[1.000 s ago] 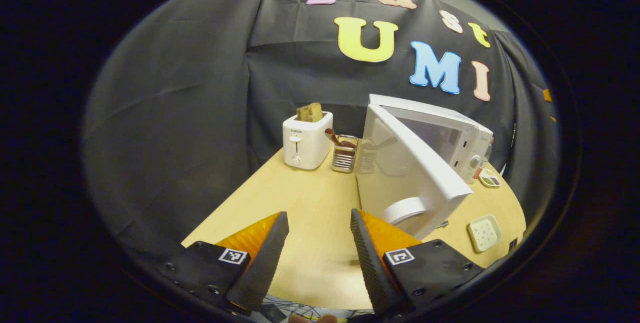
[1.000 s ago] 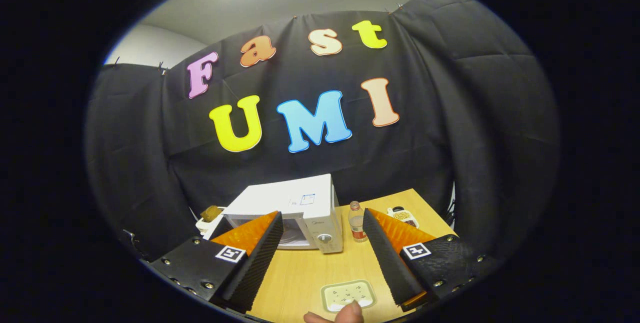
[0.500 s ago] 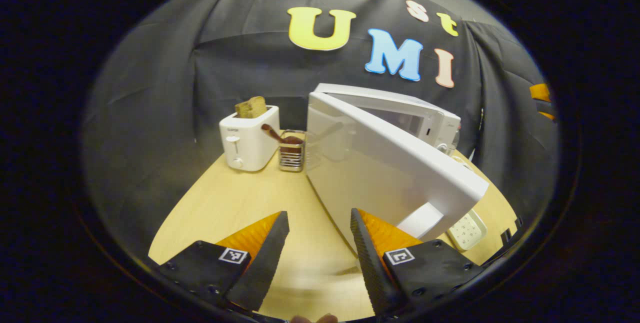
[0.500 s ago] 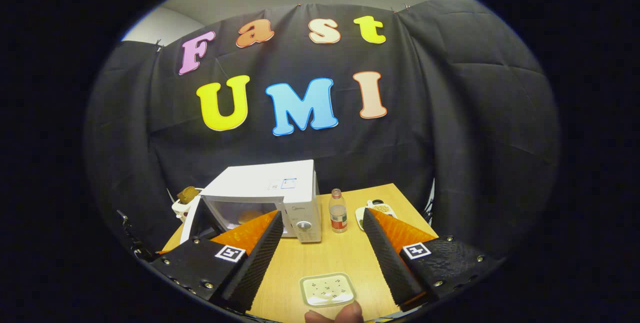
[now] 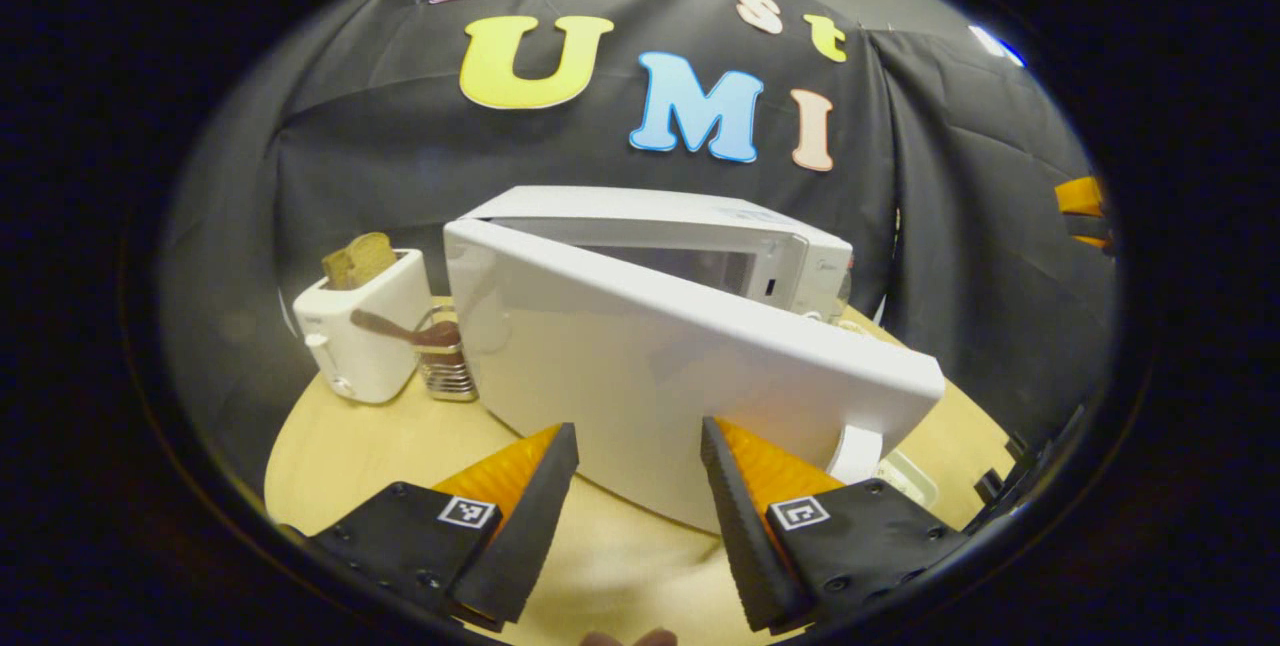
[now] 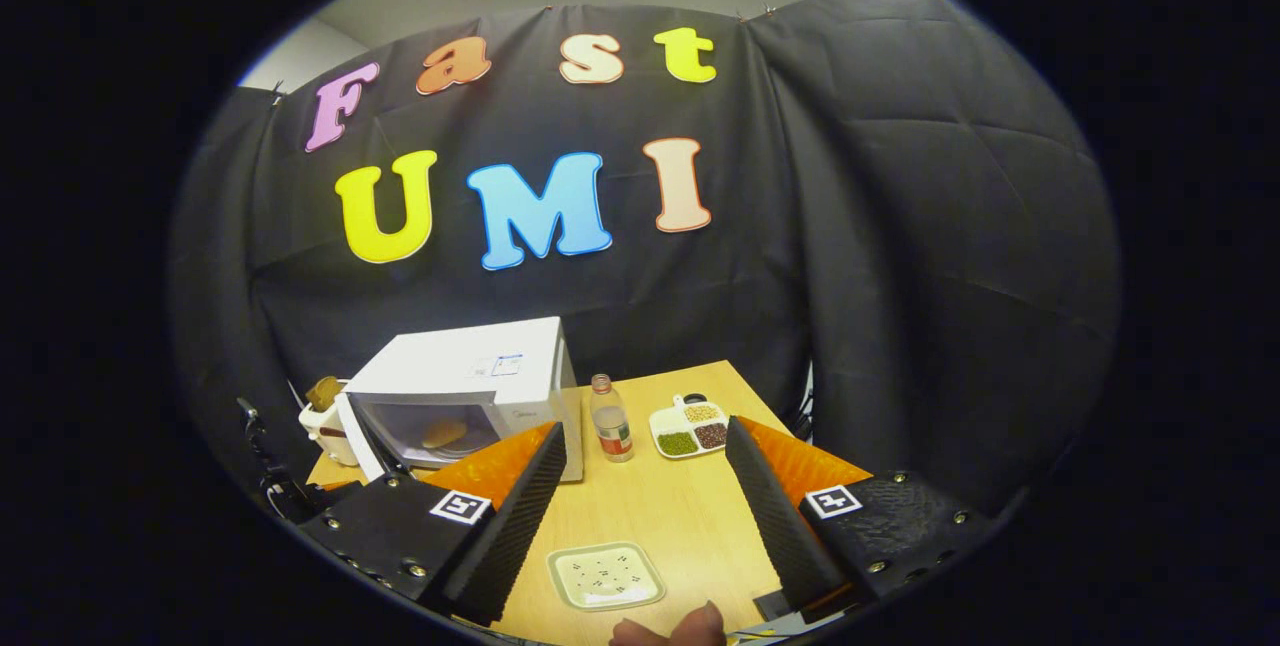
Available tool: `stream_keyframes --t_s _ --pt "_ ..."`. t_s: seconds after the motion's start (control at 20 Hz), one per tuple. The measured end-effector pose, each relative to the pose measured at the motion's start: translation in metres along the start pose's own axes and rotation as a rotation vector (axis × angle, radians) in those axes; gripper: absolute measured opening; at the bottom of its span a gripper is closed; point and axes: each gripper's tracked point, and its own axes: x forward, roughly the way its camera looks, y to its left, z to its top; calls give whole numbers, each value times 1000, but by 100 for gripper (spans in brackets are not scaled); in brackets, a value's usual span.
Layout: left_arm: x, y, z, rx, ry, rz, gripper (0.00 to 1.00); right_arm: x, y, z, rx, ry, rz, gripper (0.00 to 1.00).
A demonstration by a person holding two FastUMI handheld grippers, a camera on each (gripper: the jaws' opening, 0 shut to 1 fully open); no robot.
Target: Open the microwave oven with the left hand, put the food in, and close the microwave oven.
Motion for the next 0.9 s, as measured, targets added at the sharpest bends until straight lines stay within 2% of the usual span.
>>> stream_keyframes --t_s 0.05,0.1,0.25,0.3,0.35,0.4,0.45,0.5,0.55,0.65,0.7,0.85,0.9 --pt "10 -7 6 1 -3 -12 80 1 -7 0 8 2 -15 98" --pt "19 -12 11 7 -7 -21 85 4 -12 0 14 0 -31 98" --pt "46 -28 30 28 -17 -59 85 11 -26 -3 23 14 -64 98" --pt "58 -31 31 37 -20 -69 80 15 -29 -3 27 20 -73 98" --pt "68 -35 36 46 -19 -78 85 16 -31 -3 29 24 -81 98" --pt "77 -37 40 54 -19 -87 85 19 -34 -3 29 28 -91 98" --pt "87 -41 44 62 -21 -96 80 22 -36 -3 27 31 -98 98" --pt "97 -42 46 68 -20 -97 80 24 -40 -3 26 31 -110 98" --pt "102 -45 49 67 -20 -111 84 26 -43 -2 26 32 -119 99" --pt "120 -50 54 71 -21 -123 80 30 -48 -1 27 36 -137 98" --pt "126 -53 56 75 -29 -127 84 31 -52 1 26 36 -148 98" --pt "140 -58 61 57 -25 -138 89 33 -60 -1 35 42 -171 99" --pt "144 -65 56 22 -15 -168 80 34 -62 -1 39 44 -177 98"
